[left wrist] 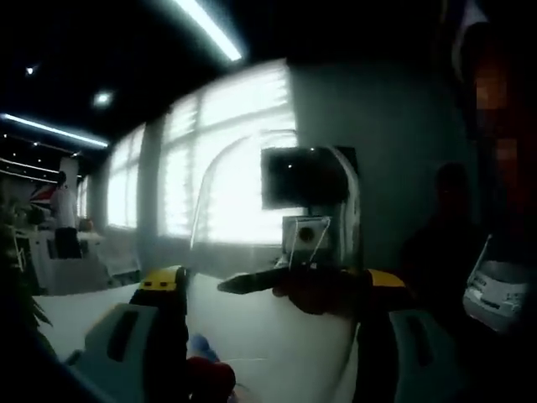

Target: Open the cover put in the Mizone put the cover back on

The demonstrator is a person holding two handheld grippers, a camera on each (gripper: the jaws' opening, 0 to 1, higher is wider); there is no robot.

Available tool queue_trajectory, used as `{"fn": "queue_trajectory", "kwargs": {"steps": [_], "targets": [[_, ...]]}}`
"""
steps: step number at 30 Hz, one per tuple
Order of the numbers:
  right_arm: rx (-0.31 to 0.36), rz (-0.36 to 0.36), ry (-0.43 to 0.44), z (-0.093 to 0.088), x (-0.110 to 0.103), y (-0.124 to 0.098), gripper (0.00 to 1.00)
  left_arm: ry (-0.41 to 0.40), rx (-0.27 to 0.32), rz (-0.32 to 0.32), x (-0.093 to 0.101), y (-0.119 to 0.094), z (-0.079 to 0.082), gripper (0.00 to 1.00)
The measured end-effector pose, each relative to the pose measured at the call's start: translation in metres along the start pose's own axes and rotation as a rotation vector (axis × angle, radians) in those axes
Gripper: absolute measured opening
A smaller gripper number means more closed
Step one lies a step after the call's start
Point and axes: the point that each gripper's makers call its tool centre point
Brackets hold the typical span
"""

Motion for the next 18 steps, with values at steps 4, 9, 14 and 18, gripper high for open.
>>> {"fn": "queue_trajectory", "kwargs": {"steps": [4, 9, 14, 18], "targets": [[-0.007, -0.005, -0.039, 0.015, 0.011, 0.006, 0.9, 0.008, 0.007, -0.009, -0.01, 0.009, 0.008, 0.68], [-0.025, -0.016, -0.082, 0.028, 0.028, 0.009, 0.9, 0.004, 0.002, -0.008, -0.025, 0.019, 0.009, 0.68], [-0.01, -0.032, -0.097, 0.037, 0.055, 0.009, 0.9, -0.029, -0.001, 0.013, -0.047, 0.03, 0.003, 0.68], [-0.013, -0.04, -0.077, 0.031, 0.069, 0.006, 0.9, -0.046, 0.006, 0.023, -0.06, 0.035, -0.007, 0.69]]}}
Point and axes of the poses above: the point that each gripper's makers call its tool centre point, and the gripper's own axes: y roughly forward along the fingers, x roughly to its right, z roughly out of its top, and after that the axes turned 13 degrees about x, right-handed
